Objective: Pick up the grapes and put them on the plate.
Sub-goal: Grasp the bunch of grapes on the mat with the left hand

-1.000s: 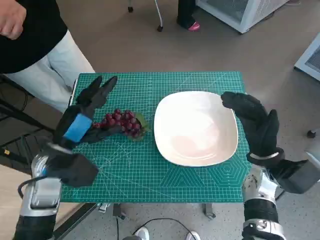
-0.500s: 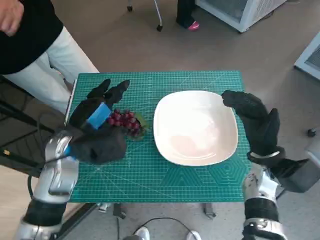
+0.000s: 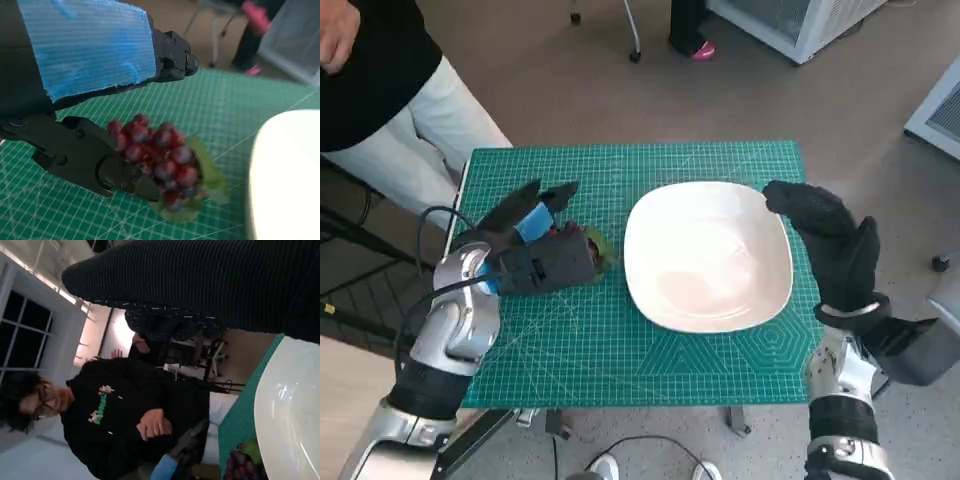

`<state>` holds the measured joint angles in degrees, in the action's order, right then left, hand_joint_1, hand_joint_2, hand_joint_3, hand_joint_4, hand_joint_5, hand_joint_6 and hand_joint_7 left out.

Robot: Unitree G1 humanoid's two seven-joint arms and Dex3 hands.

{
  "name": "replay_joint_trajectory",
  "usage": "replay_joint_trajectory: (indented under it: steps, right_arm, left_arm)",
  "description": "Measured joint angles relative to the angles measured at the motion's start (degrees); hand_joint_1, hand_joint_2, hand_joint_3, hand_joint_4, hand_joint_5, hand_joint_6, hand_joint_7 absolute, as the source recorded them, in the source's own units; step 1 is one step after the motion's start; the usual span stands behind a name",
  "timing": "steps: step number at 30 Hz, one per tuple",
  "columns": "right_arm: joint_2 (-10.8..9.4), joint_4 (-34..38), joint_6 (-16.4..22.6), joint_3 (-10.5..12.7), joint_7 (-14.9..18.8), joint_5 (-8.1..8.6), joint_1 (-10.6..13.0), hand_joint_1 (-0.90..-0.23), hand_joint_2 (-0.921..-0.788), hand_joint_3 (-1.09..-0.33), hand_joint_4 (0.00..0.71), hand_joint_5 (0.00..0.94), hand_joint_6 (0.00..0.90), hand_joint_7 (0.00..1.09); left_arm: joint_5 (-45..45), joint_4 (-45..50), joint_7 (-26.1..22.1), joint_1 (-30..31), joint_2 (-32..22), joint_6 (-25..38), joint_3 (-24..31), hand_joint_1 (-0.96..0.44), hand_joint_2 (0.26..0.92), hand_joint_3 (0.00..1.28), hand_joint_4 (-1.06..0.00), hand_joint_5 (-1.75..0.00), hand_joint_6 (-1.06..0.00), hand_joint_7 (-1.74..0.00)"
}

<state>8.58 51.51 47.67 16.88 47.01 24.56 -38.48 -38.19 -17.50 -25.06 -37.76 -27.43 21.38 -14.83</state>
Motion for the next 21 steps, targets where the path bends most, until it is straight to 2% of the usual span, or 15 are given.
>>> replay_joint_trajectory:
  steps: [13, 21]
  right_arm:
    - [0.0, 0.0, 0.0, 0.1, 0.0, -0.01, 0.0, -0.381, -0.921, -0.533, 0.558, 0.000, 0.505, 0.00]
    - [0.1, 0.0, 0.1, 0.1, 0.0, 0.00, 0.1, -0.383, -0.921, -0.533, 0.557, 0.000, 0.505, 0.00]
  left_arm:
    - [0.9, -11.0, 0.0, -5.1, 0.9, 0.2, -2.0, -0.37, 0.741, 0.00, 0.00, 0.00, -0.19, 0.00]
    - [0.9, -23.0, 2.0, -9.9, 2.8, -1.3, -4.2, -0.38, 0.739, 0.00, 0.00, 0.00, -0.18, 0.00]
